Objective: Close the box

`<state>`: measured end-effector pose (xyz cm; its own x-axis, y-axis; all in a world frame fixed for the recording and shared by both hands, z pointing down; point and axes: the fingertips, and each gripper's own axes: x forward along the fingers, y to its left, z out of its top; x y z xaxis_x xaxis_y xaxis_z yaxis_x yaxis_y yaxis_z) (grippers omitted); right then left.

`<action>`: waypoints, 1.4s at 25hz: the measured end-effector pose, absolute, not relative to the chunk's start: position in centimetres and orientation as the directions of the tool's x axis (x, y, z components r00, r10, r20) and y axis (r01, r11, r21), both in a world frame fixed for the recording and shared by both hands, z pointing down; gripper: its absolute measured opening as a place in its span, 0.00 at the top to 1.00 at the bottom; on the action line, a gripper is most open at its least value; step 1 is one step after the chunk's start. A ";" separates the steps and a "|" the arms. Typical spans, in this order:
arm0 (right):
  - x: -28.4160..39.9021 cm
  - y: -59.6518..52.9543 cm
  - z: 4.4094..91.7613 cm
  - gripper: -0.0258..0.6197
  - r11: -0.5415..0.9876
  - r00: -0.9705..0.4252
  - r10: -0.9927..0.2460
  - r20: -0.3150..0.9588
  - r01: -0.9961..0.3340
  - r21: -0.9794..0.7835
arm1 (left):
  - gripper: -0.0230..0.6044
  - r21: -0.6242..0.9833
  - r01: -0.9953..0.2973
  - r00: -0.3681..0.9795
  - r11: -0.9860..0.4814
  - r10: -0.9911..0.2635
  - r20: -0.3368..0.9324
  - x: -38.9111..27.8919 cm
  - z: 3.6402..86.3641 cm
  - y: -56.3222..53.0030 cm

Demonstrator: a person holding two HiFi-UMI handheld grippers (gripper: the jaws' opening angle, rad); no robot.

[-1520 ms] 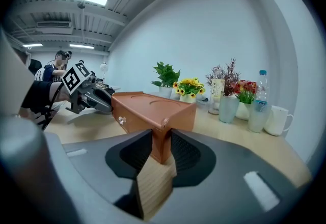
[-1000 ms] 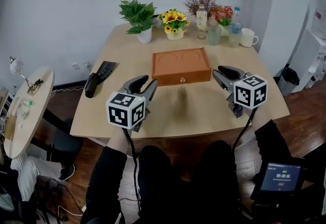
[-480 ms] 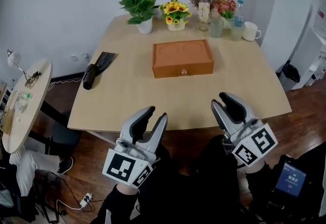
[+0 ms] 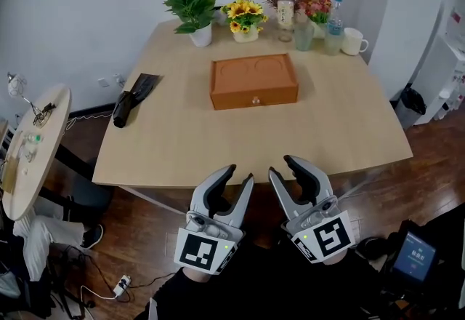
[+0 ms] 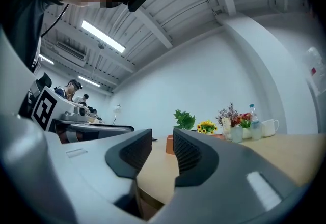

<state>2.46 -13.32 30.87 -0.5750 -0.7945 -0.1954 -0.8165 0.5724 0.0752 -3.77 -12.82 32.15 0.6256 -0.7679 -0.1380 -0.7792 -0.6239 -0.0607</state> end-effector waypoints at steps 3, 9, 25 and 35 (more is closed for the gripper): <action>2.7 -13.3 30.5 0.78 0.559 -0.562 -0.801 -0.207 -0.825 0.081 | 0.78 -0.072 -0.786 0.618 -0.614 -0.773 -0.142 -4.0 32.0 -12.8; 3.2 -13.7 30.6 0.78 0.543 -0.545 -0.812 -0.207 -0.837 0.073 | 0.78 -0.074 -0.794 0.608 -0.604 -0.783 -0.135 -4.3 32.3 -13.2; 3.3 -14.2 30.2 0.78 0.542 -0.542 -0.816 -0.200 -0.838 0.063 | 0.78 -0.083 -0.799 0.601 -0.595 -0.788 -0.131 -4.9 32.3 -13.5; 3.5 -14.1 29.7 0.79 0.534 -0.537 -0.819 -0.202 -0.842 0.073 | 0.78 -0.093 -0.796 0.605 -0.598 -0.785 -0.132 -4.6 31.9 -13.3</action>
